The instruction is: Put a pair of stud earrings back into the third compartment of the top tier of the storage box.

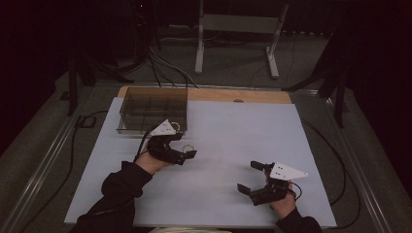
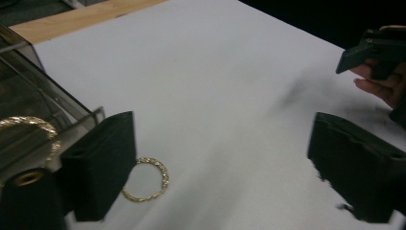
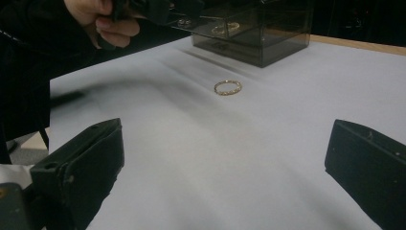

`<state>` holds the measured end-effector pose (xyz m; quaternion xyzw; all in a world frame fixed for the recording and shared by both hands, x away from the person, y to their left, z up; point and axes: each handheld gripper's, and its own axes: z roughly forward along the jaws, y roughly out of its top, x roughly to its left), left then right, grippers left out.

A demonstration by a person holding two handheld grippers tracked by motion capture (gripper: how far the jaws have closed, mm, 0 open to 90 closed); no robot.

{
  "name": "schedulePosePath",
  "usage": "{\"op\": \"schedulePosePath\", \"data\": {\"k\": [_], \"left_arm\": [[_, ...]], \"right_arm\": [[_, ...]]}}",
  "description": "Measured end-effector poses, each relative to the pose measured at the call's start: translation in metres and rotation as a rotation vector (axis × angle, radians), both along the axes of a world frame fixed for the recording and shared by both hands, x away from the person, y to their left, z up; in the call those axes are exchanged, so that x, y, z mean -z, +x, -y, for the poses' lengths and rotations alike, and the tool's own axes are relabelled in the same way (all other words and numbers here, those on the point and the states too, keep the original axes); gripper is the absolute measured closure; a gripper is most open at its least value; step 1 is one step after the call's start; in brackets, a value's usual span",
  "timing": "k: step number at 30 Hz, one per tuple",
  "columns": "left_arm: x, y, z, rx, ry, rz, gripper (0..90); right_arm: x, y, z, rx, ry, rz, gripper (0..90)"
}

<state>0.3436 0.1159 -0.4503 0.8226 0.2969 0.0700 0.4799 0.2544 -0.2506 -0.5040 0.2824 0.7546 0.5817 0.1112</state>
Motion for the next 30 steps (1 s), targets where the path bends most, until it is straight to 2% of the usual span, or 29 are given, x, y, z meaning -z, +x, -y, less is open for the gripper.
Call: {"op": "schedulePosePath", "data": {"k": [4,9,12,19,23,30], "left_arm": [[0.009,0.0,0.003,0.004,-0.004,-0.018,12.2],[0.019,0.0,0.007,0.014,0.029,-0.02,13.0],[0.024,0.001,0.008,0.01,0.024,-0.029,14.6],[0.036,0.004,0.01,0.006,0.068,-0.037,16.3],[0.042,0.007,0.01,-0.002,0.074,-0.042,16.5],[0.05,0.01,0.013,-0.007,0.125,-0.045,17.6]], "right_arm": [[0.0,0.0,0.0,0.0,0.001,0.001,0.0],[0.0,0.0,0.0,0.0,0.0,-0.001,0.0],[0.0,0.0,0.0,0.0,0.002,-0.001,0.0],[0.0,0.0,0.0,0.0,0.002,-0.001,0.0],[0.0,0.0,0.0,0.001,0.003,-0.002,0.0],[0.0,0.0,0.0,0.0,0.002,-0.003,0.0]]}}
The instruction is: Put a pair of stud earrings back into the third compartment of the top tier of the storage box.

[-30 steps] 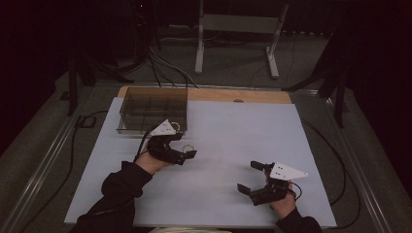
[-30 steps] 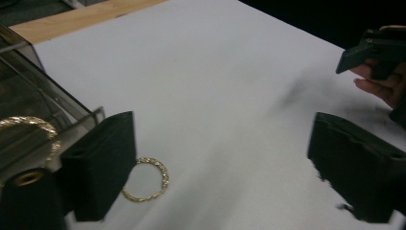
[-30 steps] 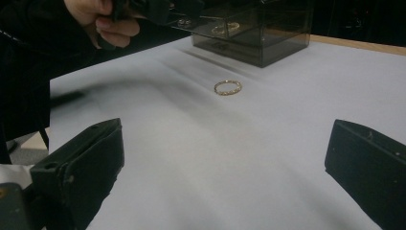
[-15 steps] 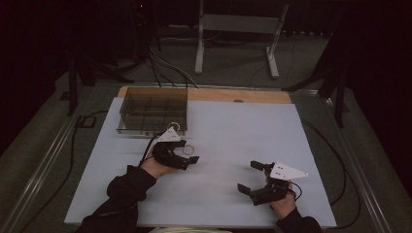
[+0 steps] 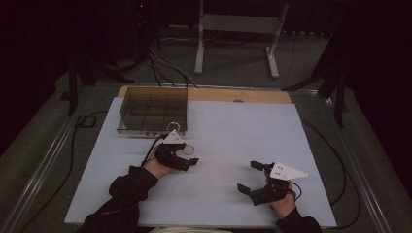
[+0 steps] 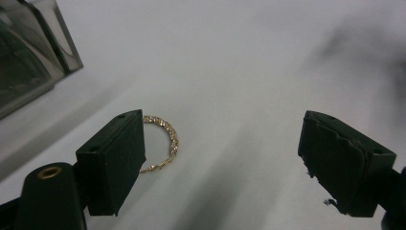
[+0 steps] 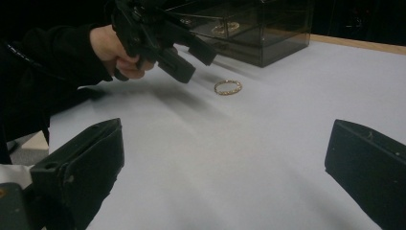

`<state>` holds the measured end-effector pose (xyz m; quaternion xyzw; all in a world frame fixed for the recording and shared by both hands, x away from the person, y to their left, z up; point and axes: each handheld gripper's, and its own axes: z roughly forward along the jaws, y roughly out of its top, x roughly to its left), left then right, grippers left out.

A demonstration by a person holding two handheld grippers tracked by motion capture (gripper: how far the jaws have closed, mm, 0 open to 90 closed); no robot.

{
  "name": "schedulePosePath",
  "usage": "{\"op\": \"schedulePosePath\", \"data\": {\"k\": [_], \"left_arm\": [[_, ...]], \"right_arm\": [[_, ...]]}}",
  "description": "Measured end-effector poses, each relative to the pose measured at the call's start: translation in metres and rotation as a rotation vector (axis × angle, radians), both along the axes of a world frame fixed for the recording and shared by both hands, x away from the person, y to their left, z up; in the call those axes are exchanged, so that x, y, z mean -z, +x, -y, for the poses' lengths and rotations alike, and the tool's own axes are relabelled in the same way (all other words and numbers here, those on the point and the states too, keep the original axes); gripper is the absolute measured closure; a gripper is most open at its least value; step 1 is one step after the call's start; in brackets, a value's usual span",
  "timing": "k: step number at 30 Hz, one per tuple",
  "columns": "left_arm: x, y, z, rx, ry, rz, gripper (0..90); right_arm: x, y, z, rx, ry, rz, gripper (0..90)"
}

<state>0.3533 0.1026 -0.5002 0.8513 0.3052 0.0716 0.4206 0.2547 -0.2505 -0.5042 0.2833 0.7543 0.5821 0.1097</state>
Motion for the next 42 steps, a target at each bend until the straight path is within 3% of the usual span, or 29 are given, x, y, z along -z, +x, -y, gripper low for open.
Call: {"op": "schedulePosePath", "data": {"k": [8,20,27,31,35,42], "left_arm": [[0.011,0.006,0.003,-0.02,0.034,0.006,30.7],[0.021,0.016,0.012,-0.012,0.071,0.014,53.1],[0.026,0.024,0.014,-0.045,0.092,0.006,63.2],[0.028,0.026,0.014,-0.062,0.082,0.01,68.2],[0.028,0.025,0.016,-0.079,0.113,0.035,73.2],[0.026,0.025,0.017,-0.107,0.133,0.029,86.8]], "right_arm": [[0.0,0.0,0.0,-0.003,-0.001,-0.001,0.0],[0.0,0.0,0.0,-0.005,0.0,-0.002,0.0],[0.0,0.0,0.0,-0.005,-0.002,-0.001,0.0],[0.0,-0.001,0.0,-0.006,-0.003,0.0,0.0],[0.0,-0.001,0.0,-0.009,-0.002,0.0,0.0],[-0.001,-0.001,0.0,-0.008,-0.004,-0.001,0.0]]}}
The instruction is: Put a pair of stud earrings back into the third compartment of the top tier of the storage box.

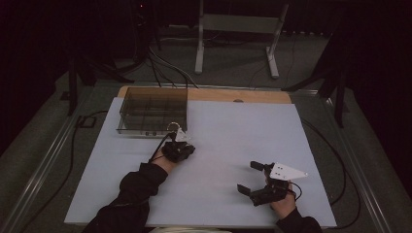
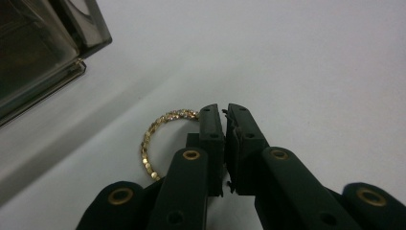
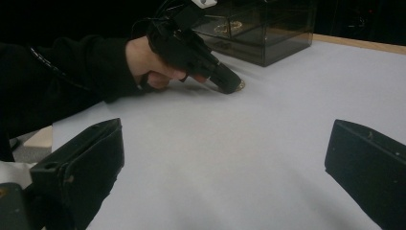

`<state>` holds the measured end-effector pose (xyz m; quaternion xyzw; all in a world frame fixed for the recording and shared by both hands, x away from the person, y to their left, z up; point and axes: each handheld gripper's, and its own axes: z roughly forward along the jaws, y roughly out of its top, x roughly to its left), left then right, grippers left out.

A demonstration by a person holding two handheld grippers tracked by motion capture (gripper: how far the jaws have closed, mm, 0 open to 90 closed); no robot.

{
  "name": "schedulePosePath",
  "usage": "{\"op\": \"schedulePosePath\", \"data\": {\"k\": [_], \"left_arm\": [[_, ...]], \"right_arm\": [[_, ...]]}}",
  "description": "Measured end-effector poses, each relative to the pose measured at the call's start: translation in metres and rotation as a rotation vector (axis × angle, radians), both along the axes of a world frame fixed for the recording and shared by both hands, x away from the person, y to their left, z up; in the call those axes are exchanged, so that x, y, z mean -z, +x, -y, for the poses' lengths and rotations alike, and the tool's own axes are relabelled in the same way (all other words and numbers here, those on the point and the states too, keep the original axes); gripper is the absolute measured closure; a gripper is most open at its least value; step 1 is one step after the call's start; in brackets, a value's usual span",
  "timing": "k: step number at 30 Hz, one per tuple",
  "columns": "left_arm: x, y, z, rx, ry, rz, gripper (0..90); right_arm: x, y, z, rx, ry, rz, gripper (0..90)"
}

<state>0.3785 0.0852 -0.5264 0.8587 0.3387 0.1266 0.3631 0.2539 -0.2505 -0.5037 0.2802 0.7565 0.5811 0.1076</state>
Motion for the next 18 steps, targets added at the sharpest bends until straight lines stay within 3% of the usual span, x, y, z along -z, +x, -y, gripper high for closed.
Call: {"op": "schedulePosePath", "data": {"k": [13,18], "left_arm": [[-0.006,-0.003,0.001,0.045,0.007,0.003,87.8],[-0.015,-0.009,0.001,0.076,-0.003,0.016,87.8]], "right_arm": [[0.0,0.0,0.0,0.002,-0.001,0.0,0.0],[0.0,0.0,0.0,0.002,-0.001,-0.001,0.0]]}}
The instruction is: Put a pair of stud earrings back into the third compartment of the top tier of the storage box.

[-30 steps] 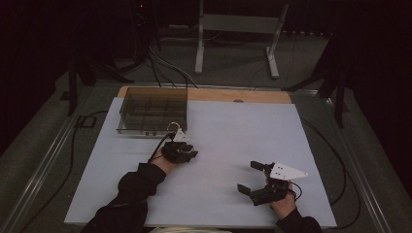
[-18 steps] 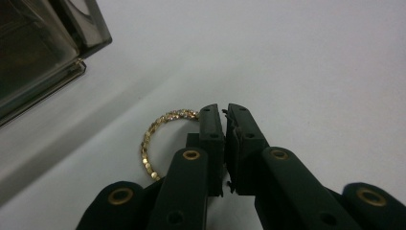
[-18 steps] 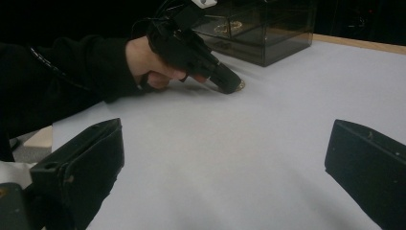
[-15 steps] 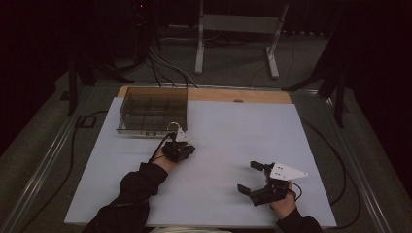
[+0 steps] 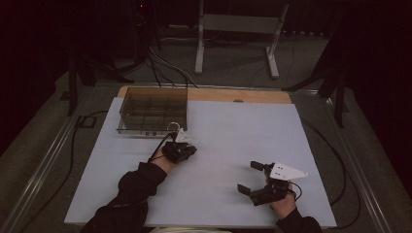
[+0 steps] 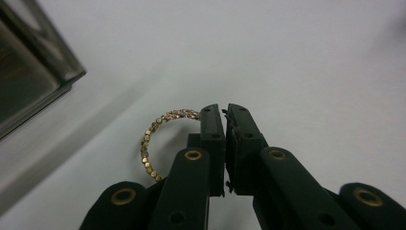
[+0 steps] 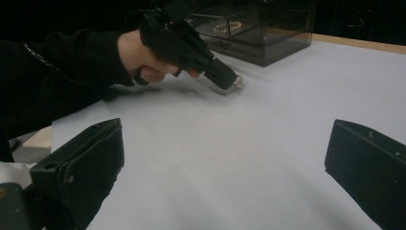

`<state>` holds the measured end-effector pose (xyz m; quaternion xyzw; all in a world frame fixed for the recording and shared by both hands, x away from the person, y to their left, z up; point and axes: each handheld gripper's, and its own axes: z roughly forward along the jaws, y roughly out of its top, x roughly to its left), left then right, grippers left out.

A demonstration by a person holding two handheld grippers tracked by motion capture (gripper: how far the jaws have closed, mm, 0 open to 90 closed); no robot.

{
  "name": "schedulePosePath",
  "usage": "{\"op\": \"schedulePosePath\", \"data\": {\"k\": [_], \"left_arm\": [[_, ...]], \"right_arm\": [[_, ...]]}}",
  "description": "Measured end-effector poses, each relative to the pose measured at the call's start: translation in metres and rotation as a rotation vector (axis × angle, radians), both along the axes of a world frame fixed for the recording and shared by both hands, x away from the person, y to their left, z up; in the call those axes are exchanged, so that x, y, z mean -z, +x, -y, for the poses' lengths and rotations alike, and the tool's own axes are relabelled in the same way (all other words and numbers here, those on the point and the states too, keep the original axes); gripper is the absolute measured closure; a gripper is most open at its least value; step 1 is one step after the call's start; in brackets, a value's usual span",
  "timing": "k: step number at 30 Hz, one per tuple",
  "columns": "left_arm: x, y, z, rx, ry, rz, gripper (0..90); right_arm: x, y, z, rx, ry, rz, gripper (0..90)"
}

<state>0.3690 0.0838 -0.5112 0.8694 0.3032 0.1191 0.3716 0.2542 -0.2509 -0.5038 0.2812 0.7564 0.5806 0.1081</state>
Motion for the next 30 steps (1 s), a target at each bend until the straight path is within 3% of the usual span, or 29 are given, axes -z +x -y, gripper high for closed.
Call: {"op": "schedulePosePath", "data": {"k": [13,30], "left_arm": [[-0.023,-0.016,-0.005,0.064,-0.023,0.025,87.8],[-0.046,-0.021,-0.005,0.109,-0.042,0.033,87.8]], "right_arm": [[0.0,0.0,-0.001,0.0,-0.001,-0.001,0.0],[0.0,0.001,-0.001,0.001,0.004,-0.003,0.0]]}}
